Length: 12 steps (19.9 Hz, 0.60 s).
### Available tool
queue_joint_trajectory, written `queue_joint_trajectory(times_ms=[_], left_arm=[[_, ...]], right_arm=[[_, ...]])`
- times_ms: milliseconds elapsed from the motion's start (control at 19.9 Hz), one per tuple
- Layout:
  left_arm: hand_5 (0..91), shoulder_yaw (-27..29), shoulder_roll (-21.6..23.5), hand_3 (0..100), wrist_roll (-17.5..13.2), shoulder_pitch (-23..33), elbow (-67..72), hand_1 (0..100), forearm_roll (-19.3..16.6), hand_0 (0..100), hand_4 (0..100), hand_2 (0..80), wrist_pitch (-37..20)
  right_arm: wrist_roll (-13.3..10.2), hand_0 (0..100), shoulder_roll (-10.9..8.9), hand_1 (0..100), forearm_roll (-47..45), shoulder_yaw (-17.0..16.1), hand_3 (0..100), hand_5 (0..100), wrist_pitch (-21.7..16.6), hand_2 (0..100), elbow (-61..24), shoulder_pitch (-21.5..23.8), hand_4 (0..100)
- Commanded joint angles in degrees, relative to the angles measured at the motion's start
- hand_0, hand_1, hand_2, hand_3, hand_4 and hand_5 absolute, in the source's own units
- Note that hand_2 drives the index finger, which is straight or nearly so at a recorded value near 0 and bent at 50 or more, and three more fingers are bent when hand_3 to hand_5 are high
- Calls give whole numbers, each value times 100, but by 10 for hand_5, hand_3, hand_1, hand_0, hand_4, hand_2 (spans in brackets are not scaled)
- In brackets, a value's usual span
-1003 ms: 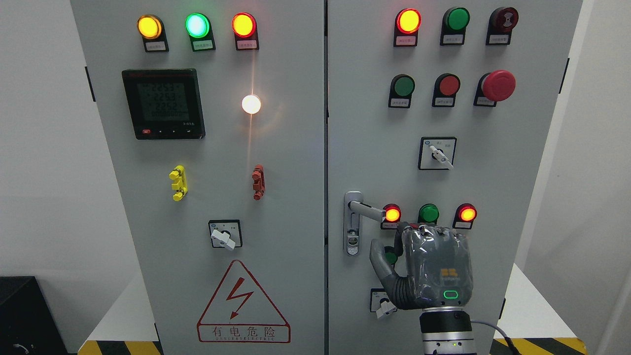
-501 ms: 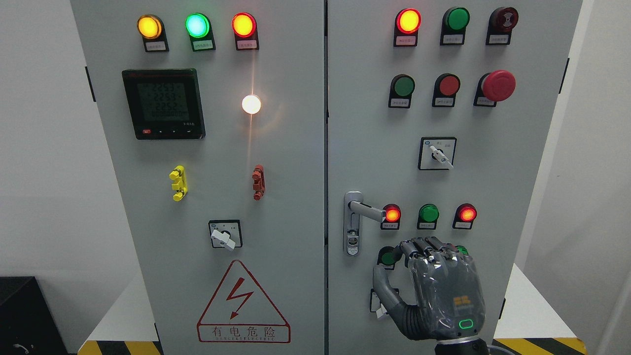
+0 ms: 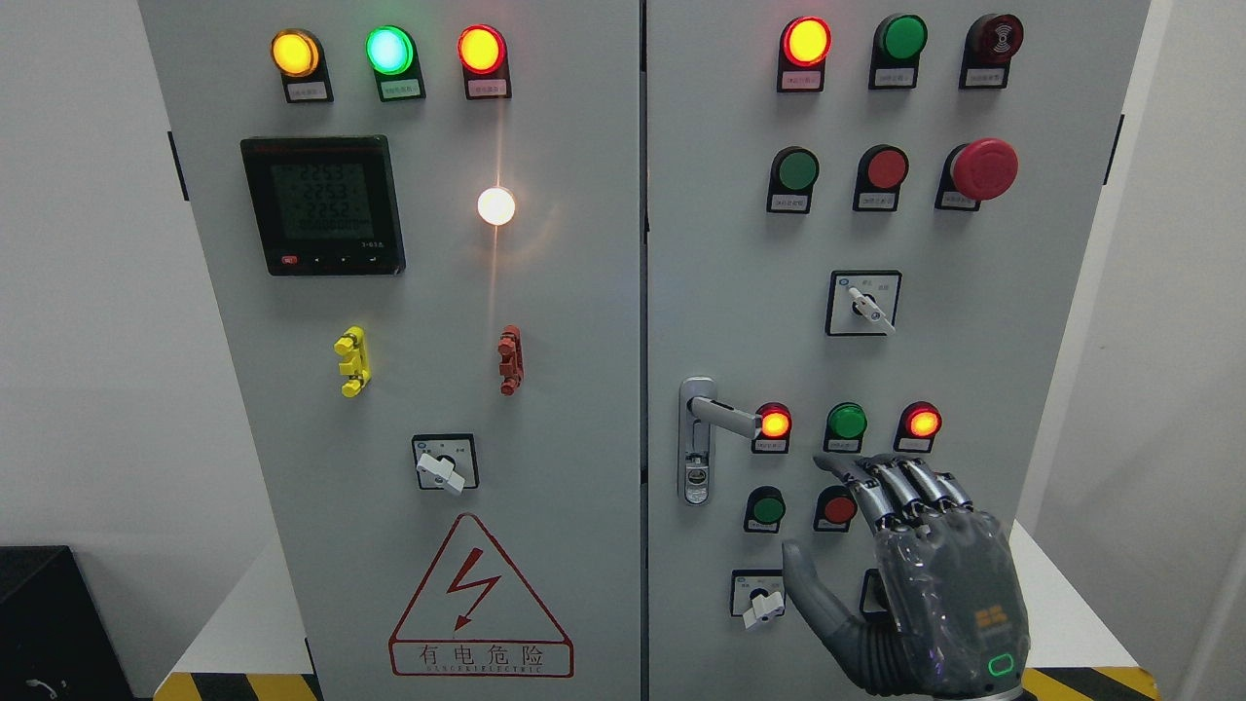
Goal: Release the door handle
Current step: 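Open the right hand and pull it away from the handle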
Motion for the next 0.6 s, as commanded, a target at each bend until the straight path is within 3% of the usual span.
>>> queue_joint_trajectory(times_ms=[0, 552], left_arm=[[0, 0, 0, 0, 5, -149, 167, 556, -1, 120, 0, 0, 2], [0, 0, 0, 0, 5, -149, 167, 556, -1, 120, 0, 0, 2]], right_arm=[[-50, 531, 8, 246, -410, -549, 0, 4, -90, 0, -200, 53, 0], [-182, 526, 34, 205, -410, -294, 0, 0, -99, 0, -200, 193, 0]])
